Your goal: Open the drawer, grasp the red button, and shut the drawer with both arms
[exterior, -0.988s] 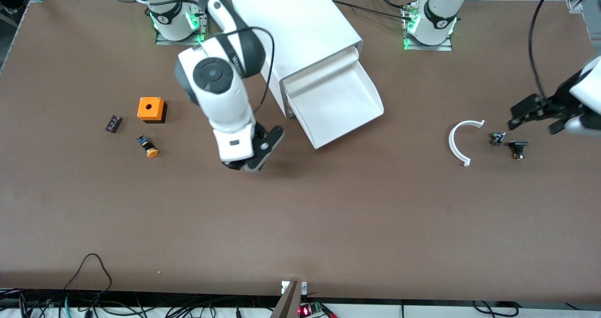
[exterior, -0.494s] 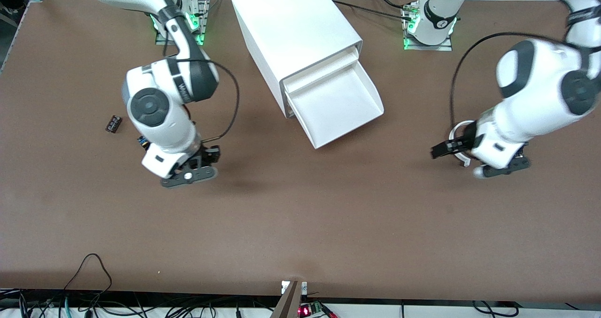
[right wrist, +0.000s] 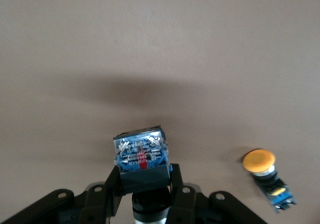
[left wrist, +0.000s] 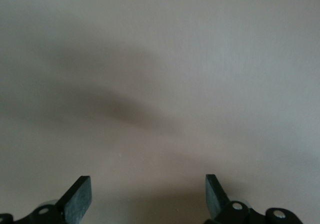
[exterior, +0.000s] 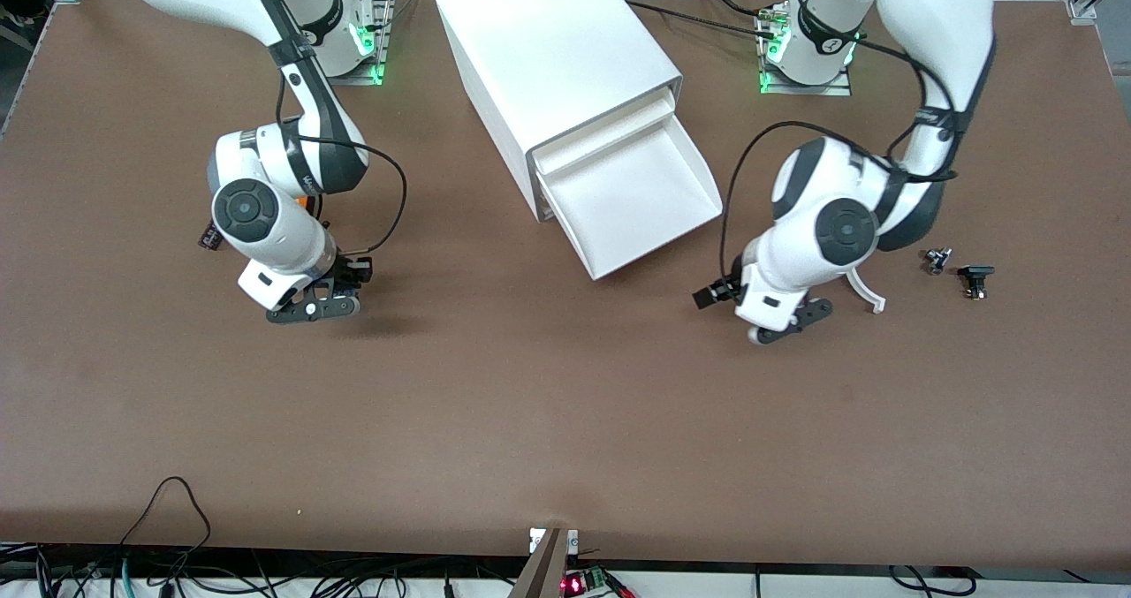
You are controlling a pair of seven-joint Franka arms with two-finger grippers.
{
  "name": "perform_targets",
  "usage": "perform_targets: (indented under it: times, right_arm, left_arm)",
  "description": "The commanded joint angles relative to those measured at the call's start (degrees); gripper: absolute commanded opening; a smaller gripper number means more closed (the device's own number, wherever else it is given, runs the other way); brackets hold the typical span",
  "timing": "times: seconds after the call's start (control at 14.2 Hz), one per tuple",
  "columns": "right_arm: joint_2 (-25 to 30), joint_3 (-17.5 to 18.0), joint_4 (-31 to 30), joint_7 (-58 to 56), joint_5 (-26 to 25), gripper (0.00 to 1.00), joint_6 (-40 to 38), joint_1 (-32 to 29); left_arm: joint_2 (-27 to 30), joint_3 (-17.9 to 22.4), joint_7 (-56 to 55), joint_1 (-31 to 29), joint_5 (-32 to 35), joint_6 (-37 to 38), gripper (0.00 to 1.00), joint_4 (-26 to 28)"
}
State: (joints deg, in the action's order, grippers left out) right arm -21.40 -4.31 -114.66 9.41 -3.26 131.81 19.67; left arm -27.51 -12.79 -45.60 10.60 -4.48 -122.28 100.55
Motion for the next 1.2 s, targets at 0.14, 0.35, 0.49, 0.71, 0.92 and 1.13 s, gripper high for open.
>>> perform_targets:
  times: [0.14,0.35,0.49,0.71,0.92,1.13]
  right_arm:
    - [2.5,0.9,-12.2,1.8,-0.7,0.19,12.0,-1.8]
    - [1.9,0.9,-13.0,2.0,-0.4,0.52,13.2,-2.7]
    - [2.3,0.9,-12.5,3.2,-0.3,1.00,12.5,-2.7]
    - [3.1,1.8,-9.2,9.4,-0.4,1.00,8.4,-2.6]
    - [4.4,2.2,0.6,9.5,-0.3,1.00,-5.9,-2.6]
    - [4.1,2.2,12.4,9.5,-0.3,1.00,-18.8,-1.9]
  left_arm:
    - [1.8,0.0,-1.6,3.0,0.4,-0.3,1.00,4.4]
    - [4.1,-3.5,-1.0,3.9,0.3,-0.2,1.00,8.3]
    - [4.1,-6.2,-1.0,3.9,0.3,-0.2,1.00,9.3]
    - [4.7,-9.8,-0.9,3.9,0.2,-0.2,1.00,10.8]
    - [4.9,-13.0,-0.9,3.9,0.2,-0.2,1.00,11.8]
    - [5.2,-15.6,-0.8,3.9,-0.1,0.1,1.00,12.7]
